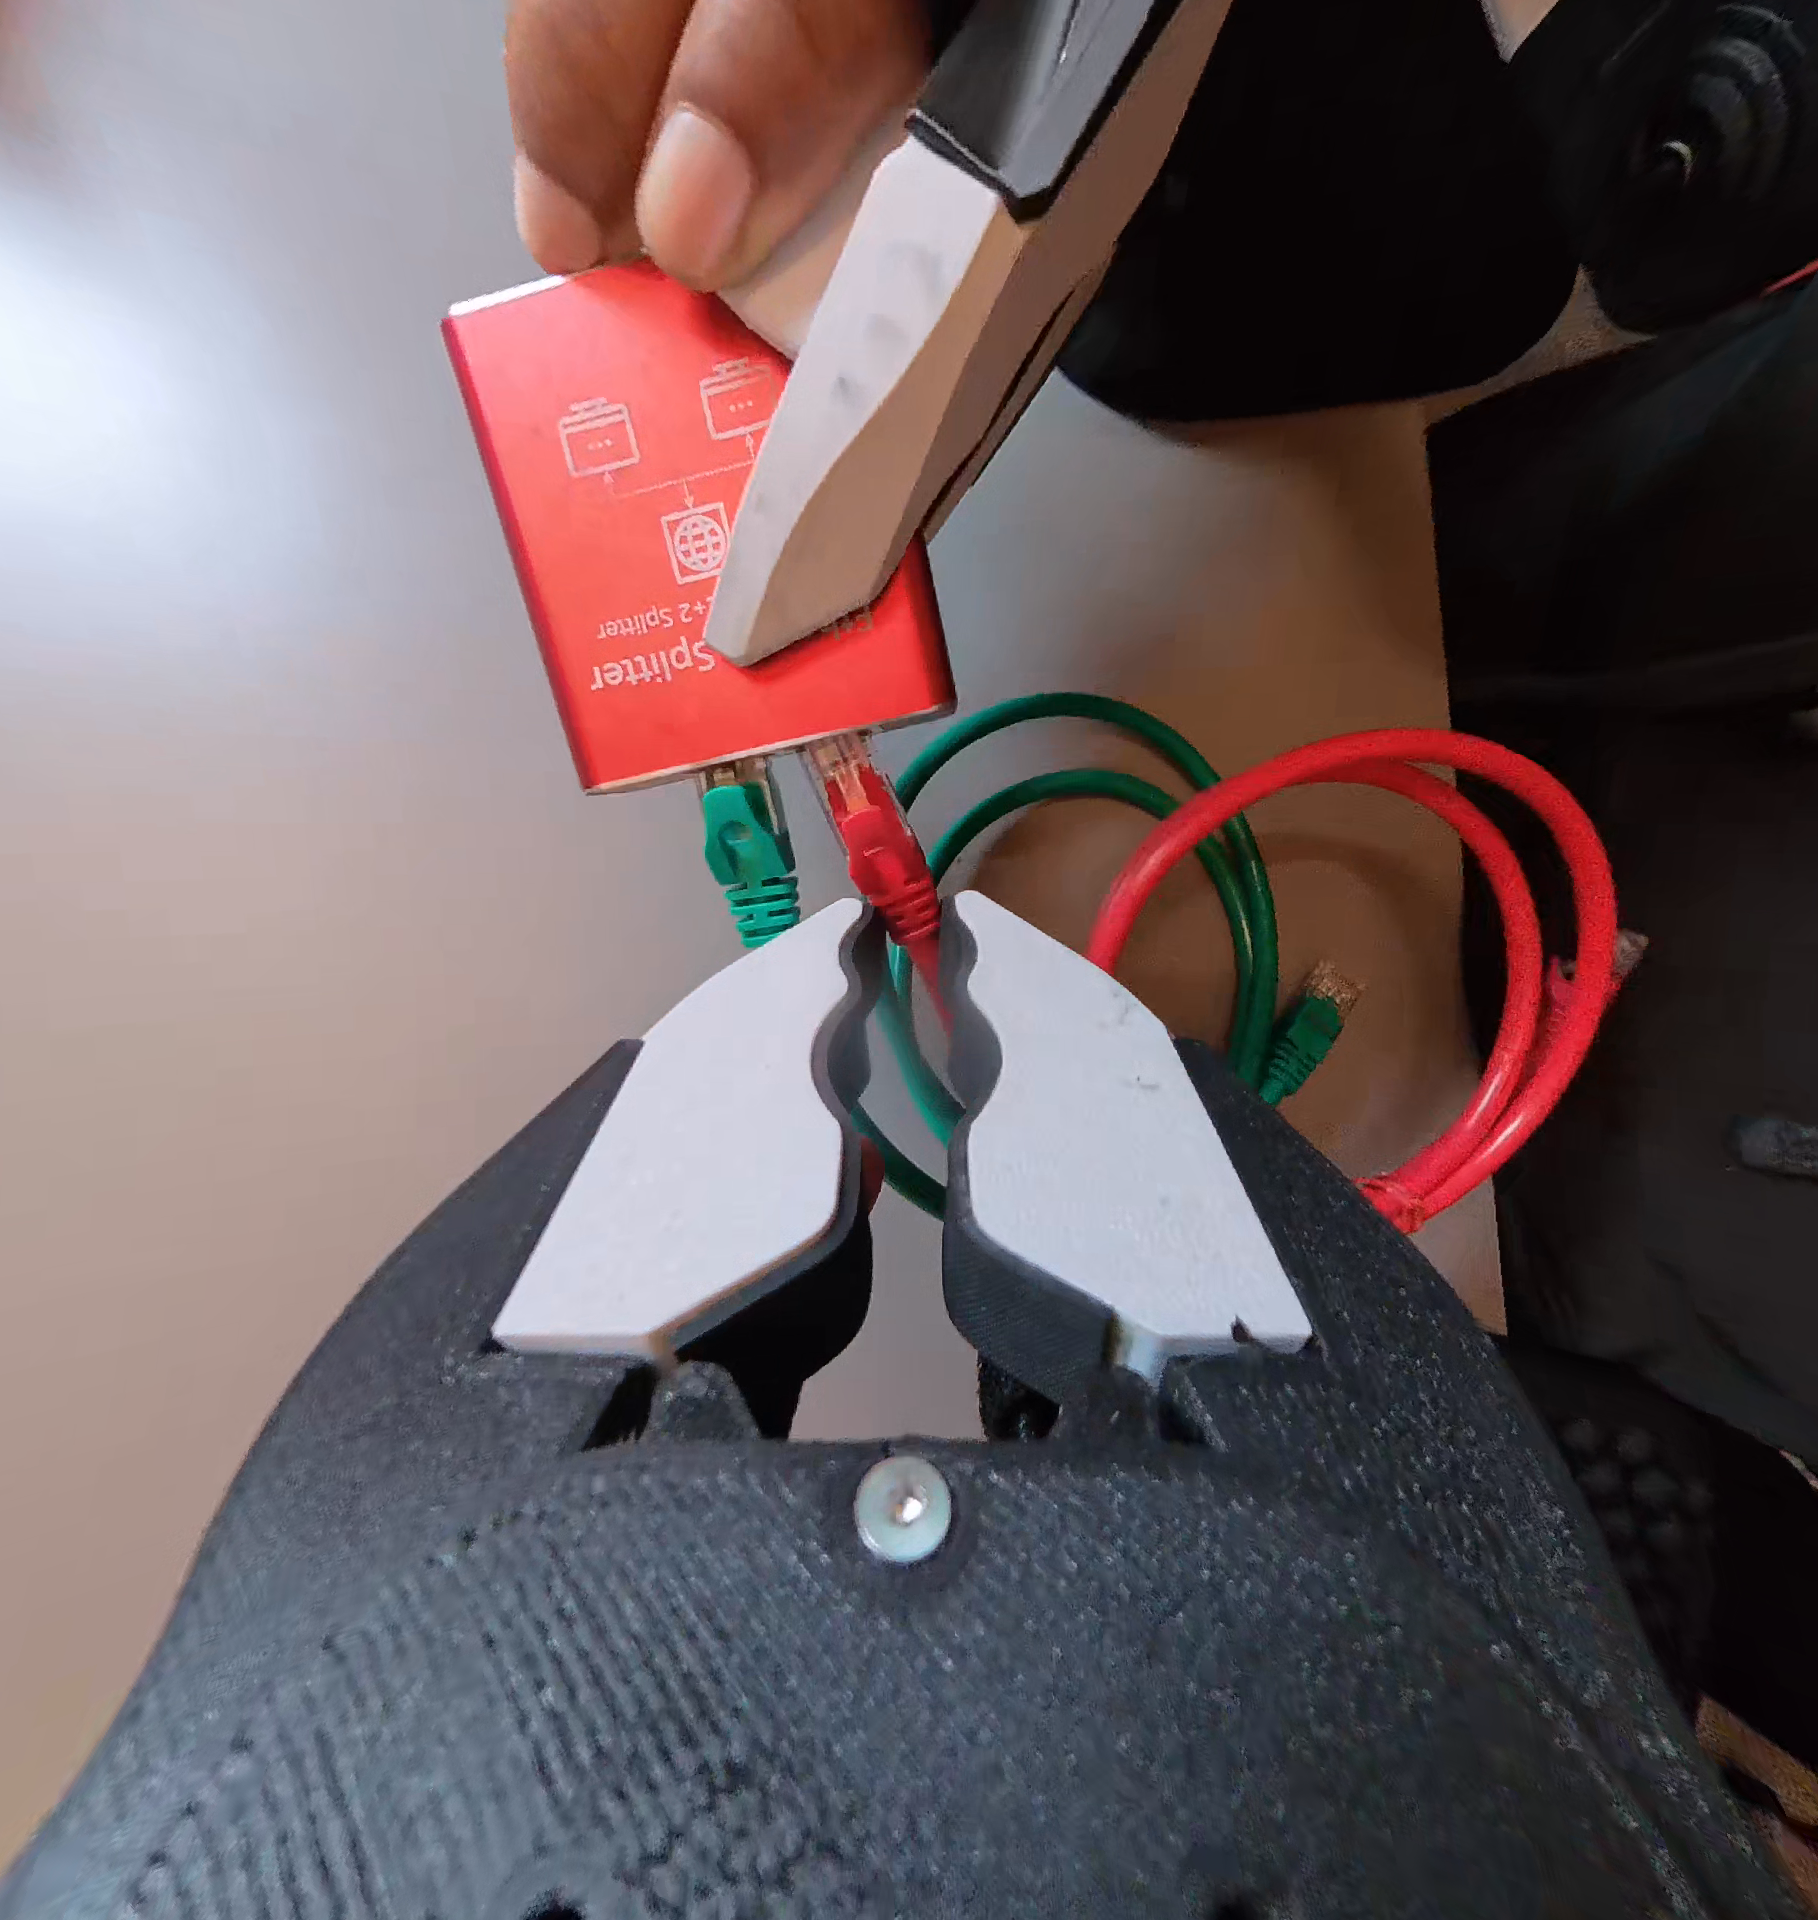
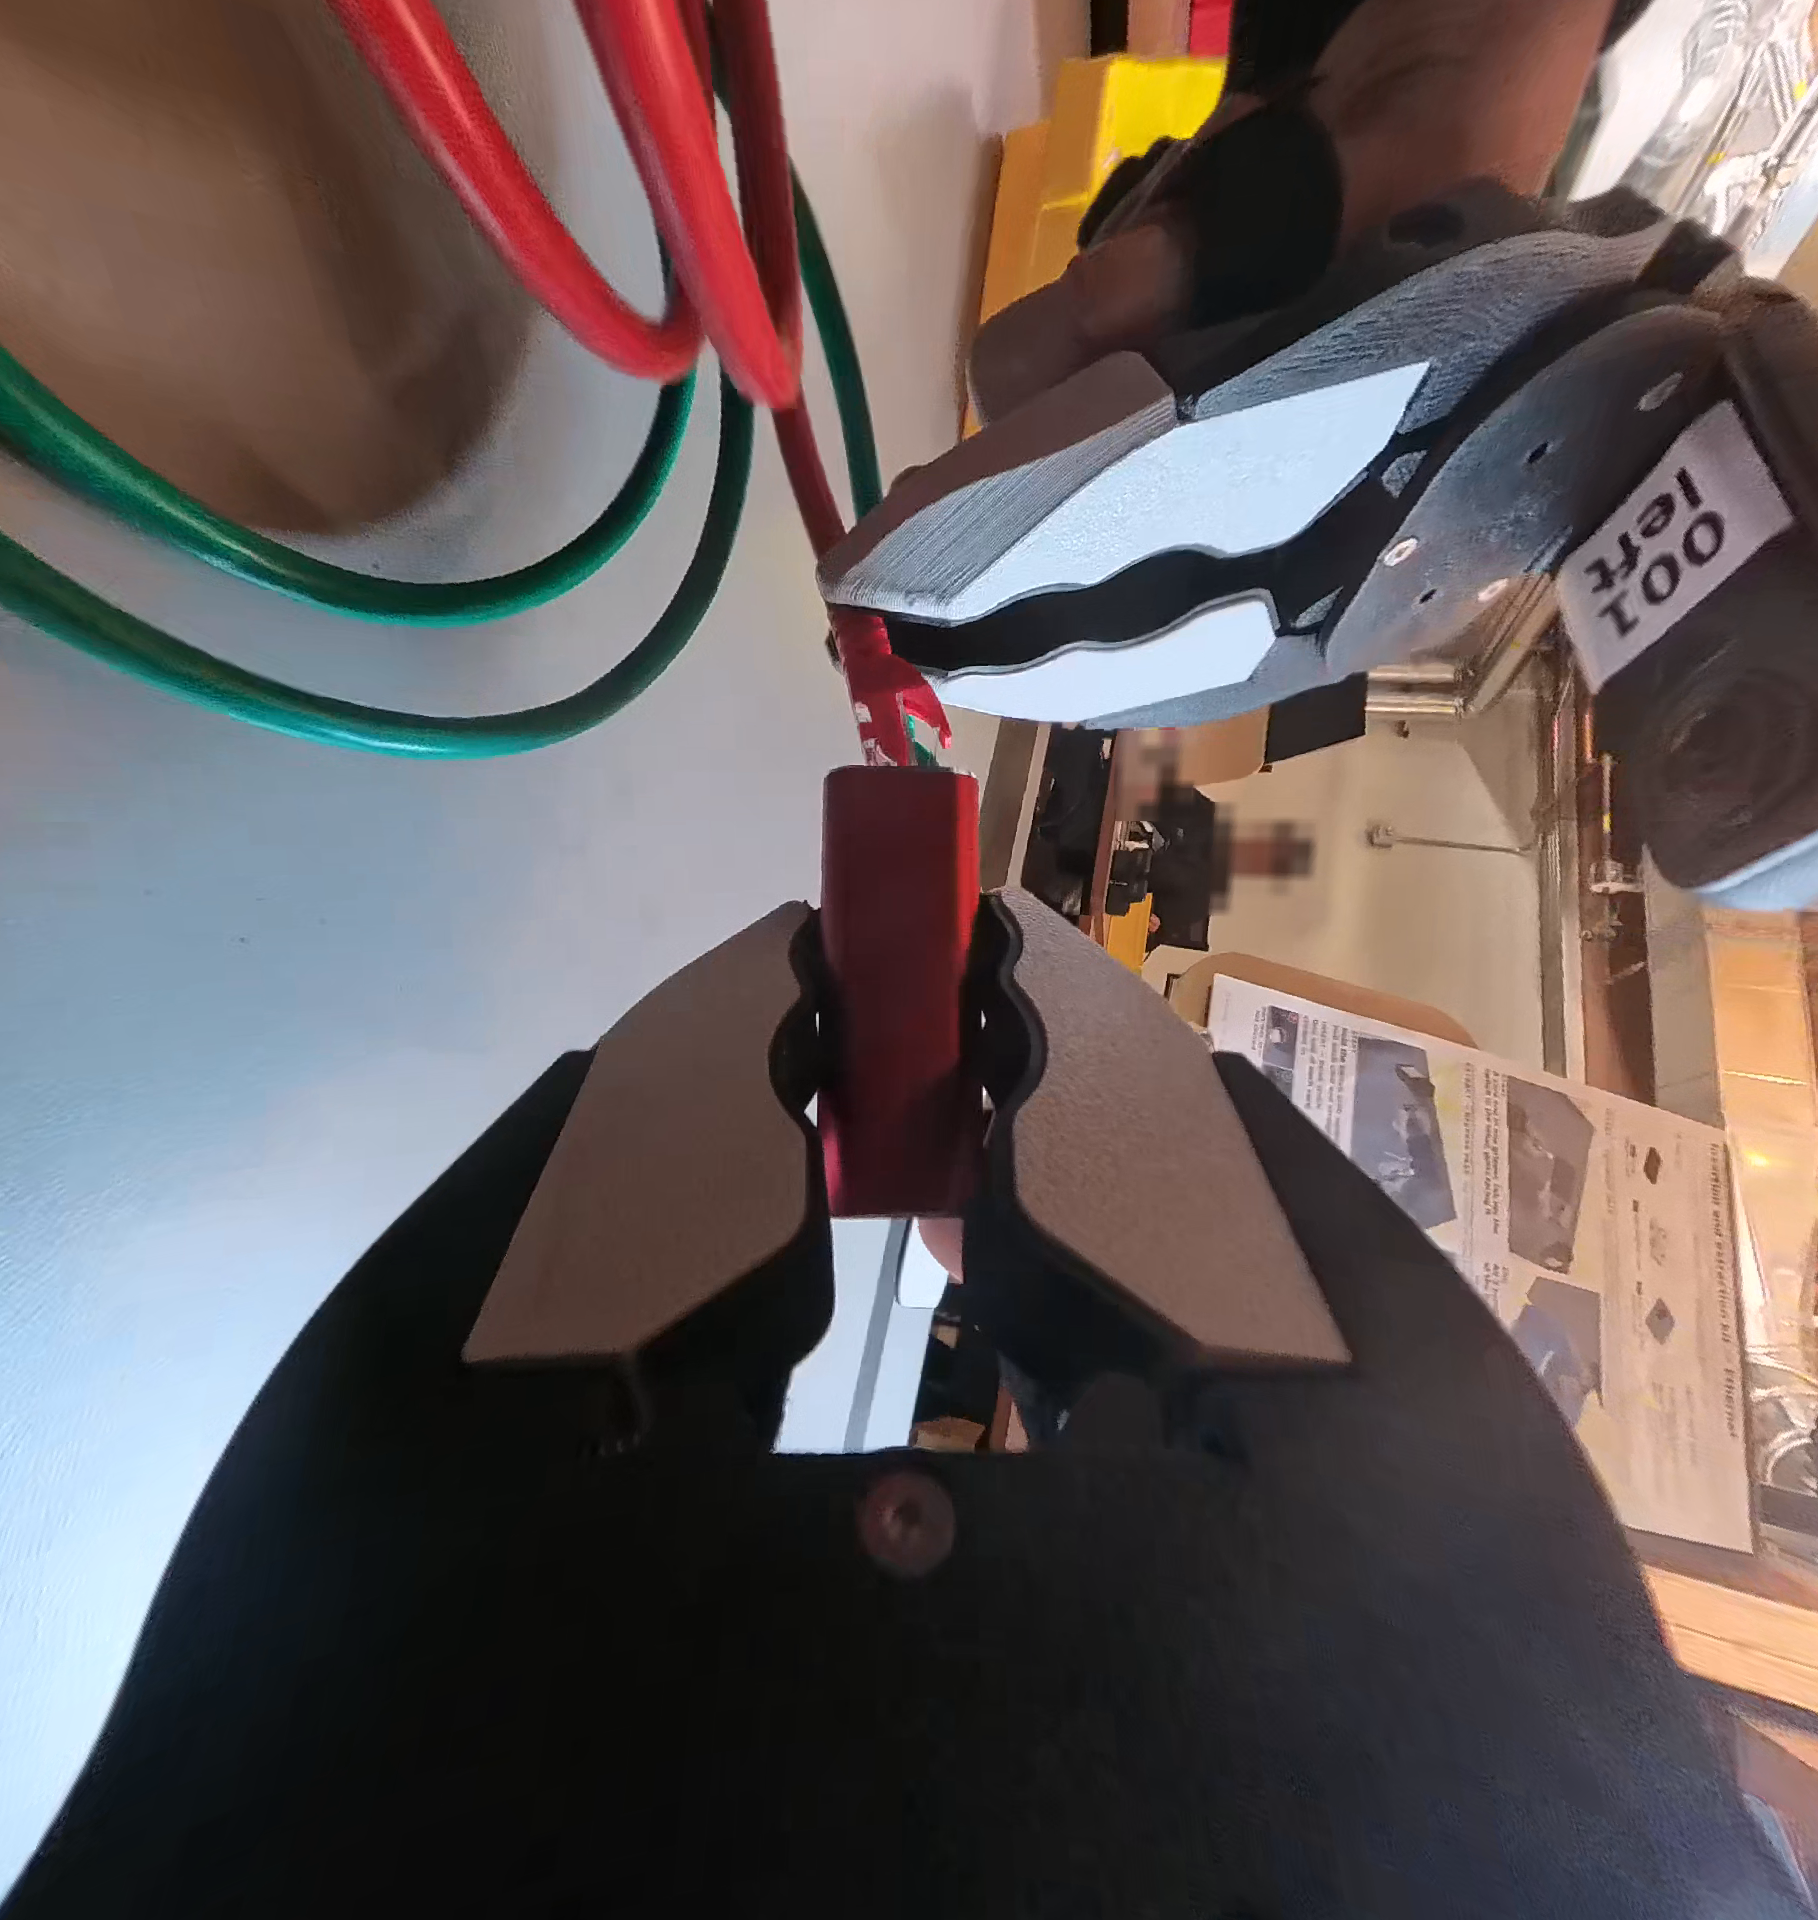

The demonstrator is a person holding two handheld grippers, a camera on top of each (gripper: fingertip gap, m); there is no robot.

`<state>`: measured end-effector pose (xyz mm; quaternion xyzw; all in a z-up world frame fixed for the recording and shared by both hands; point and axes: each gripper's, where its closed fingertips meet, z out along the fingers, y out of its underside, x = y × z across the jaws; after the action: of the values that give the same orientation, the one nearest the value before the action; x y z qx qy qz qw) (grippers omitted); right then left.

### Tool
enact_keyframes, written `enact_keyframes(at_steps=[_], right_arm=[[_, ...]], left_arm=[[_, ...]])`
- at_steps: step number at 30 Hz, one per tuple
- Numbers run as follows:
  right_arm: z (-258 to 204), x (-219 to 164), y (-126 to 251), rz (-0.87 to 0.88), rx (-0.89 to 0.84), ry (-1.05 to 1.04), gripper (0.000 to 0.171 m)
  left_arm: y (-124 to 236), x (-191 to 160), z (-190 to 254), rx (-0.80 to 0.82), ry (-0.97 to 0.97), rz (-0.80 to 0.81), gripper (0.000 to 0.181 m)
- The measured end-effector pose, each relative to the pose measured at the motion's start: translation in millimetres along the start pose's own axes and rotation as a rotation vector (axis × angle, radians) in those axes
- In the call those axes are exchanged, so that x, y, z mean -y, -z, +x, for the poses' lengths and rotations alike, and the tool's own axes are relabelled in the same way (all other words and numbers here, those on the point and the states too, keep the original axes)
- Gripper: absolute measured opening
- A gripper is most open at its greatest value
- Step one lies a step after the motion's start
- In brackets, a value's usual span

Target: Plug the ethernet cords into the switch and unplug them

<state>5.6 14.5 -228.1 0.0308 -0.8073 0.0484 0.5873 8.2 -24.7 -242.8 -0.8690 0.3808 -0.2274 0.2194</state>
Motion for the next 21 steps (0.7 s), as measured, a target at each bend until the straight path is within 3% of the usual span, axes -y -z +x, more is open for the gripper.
enact_keyframes(at_steps=[1,8,21], right_arm=[[1.5,1.5,1.2,0.001,0.002,0.004,0.025],[-11.2,21.8,3.1,0.061,0.107,0.077,0.026],[-17.5,25.1,7.3,0.066,0.125,0.053,0.025]], left_arm=[[1.4,1.1,1.6,-0.004,0.001,0.027,0.010],[-7.6,-8.7,20.2,-0.075,-0.012,0.010,0.010],[-12.3,-4.0,23.0,-0.005,0.008,0.062,0.009]])
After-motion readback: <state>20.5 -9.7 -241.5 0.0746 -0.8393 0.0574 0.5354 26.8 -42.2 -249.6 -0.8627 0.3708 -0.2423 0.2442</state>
